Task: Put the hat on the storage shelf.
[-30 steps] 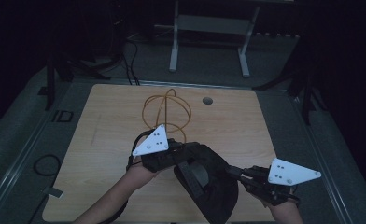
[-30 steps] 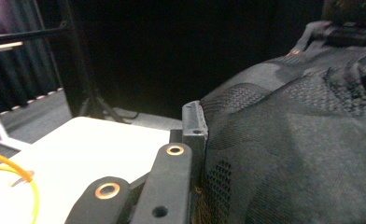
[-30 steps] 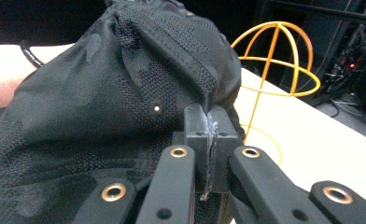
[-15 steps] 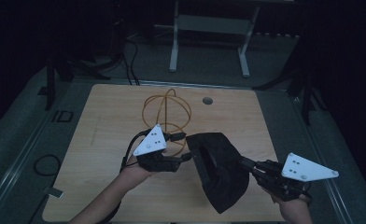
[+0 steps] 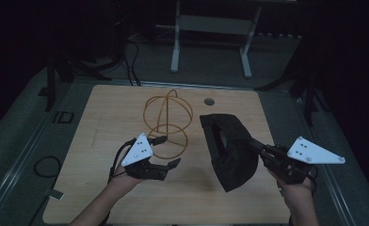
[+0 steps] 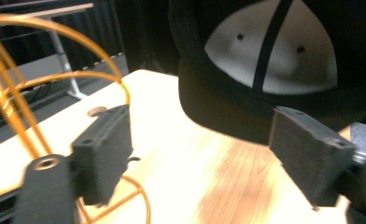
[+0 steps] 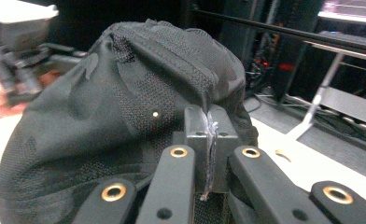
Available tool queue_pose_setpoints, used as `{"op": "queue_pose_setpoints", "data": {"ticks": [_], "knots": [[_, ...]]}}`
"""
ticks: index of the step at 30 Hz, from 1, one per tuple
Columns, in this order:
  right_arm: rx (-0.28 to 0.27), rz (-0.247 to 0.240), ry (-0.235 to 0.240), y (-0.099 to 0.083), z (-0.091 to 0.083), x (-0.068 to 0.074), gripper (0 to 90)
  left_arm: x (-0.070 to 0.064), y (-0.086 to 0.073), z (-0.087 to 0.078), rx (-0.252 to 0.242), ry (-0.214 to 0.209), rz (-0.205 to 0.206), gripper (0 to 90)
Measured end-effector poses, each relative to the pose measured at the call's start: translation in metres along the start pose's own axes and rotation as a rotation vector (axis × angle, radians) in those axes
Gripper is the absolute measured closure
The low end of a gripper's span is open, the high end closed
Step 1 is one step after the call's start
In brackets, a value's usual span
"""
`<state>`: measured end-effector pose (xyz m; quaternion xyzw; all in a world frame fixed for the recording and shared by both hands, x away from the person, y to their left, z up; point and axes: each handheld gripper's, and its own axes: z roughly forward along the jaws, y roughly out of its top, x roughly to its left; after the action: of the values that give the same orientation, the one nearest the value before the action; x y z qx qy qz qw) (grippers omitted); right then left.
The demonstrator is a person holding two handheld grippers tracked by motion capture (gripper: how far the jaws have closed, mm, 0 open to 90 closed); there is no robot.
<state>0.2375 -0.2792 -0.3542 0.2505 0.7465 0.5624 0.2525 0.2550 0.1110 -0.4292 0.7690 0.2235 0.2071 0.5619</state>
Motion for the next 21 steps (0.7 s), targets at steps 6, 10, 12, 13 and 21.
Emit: {"op": "queue_pose_setpoints", "data": {"ticks": [6, 10, 12, 13, 21], "knots": [[-0.009, 0.001, -0.024, 0.015, 0.014, -0.012, 89.3, 0.006, -0.022, -0.007, -0.024, 0.035, -0.039, 14.4], [-0.028, -0.012, -0.063, 0.028, 0.023, -0.017, 89.3, 0.008, -0.035, -0.013, -0.003, 0.074, -0.054, 6.5], [-0.035, -0.016, -0.076, 0.035, 0.027, -0.019, 89.3, 0.010, -0.041, -0.015, 0.010, 0.094, -0.063, 2.5], [-0.042, -0.016, -0.082, 0.038, 0.028, -0.020, 89.3, 0.010, -0.044, -0.017, 0.014, 0.099, -0.067, 2.5], [-0.036, -0.011, -0.085, 0.057, 0.053, -0.028, 89.3, 0.013, -0.072, -0.025, 0.050, 0.137, -0.096, 1.2]]}}
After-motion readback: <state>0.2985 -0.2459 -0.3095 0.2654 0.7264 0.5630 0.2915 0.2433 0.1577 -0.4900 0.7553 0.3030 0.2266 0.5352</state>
